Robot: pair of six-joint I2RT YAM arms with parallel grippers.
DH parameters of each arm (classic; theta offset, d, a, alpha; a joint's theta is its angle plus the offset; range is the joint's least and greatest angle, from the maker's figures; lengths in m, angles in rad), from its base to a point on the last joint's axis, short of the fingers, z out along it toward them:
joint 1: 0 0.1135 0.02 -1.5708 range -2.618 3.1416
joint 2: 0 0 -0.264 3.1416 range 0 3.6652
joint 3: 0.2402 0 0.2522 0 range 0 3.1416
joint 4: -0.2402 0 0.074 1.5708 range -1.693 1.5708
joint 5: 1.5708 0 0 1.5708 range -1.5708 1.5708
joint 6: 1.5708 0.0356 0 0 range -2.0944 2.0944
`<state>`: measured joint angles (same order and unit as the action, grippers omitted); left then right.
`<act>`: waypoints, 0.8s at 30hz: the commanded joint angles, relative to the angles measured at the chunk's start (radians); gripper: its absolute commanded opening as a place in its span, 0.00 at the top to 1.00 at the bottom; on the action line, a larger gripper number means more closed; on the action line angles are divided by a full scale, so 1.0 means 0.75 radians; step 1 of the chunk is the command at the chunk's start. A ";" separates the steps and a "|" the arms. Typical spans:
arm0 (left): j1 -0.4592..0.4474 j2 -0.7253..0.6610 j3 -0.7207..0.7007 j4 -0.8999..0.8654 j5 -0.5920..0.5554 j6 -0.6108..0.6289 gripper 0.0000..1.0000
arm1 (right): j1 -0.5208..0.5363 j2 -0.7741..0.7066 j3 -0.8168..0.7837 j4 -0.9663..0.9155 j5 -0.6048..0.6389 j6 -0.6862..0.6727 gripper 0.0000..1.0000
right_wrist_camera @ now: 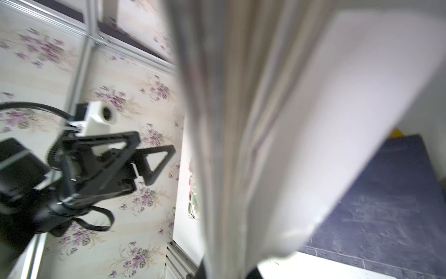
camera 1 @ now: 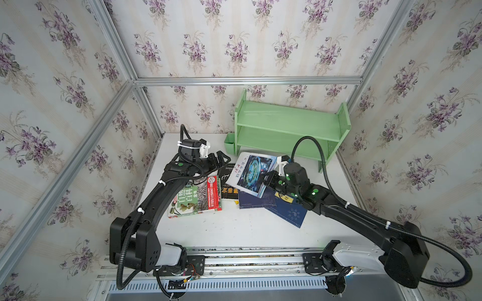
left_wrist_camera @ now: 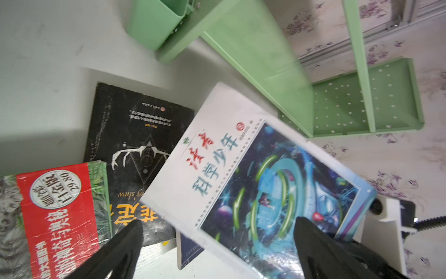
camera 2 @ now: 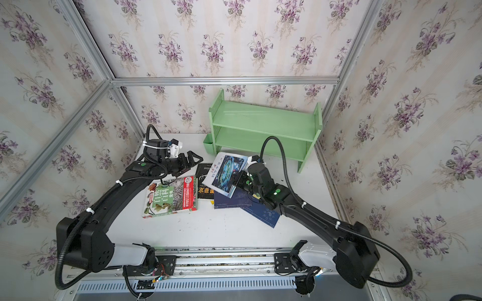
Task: Stacking books/files
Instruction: Pick up the book from the books, then place the book at the bookshelf.
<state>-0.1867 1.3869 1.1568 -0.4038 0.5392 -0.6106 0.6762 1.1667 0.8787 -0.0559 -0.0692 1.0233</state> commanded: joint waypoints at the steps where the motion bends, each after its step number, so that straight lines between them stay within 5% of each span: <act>1: 0.030 -0.018 0.032 0.000 0.187 0.060 0.00 | -0.026 -0.121 0.065 -0.109 0.057 -0.088 1.00; 7: 0.038 -0.023 0.120 0.009 0.271 0.091 0.00 | -0.080 -0.275 0.209 -0.267 0.076 -0.189 1.00; 13: 0.025 0.027 0.108 0.350 0.548 -0.150 0.00 | -0.375 -0.249 0.267 -0.230 -0.225 -0.148 1.00; 18: -0.014 0.066 0.084 0.418 0.439 -0.268 0.00 | -0.569 -0.183 0.118 0.072 -0.492 0.091 1.00; 24: -0.078 0.152 0.035 0.446 0.340 -0.392 0.01 | -0.599 -0.126 -0.006 0.208 -0.583 0.219 1.00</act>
<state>-0.2287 1.4876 1.1915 -0.1162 0.8326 -0.8333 0.2310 1.0672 0.8955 -0.0418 -0.4225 1.1057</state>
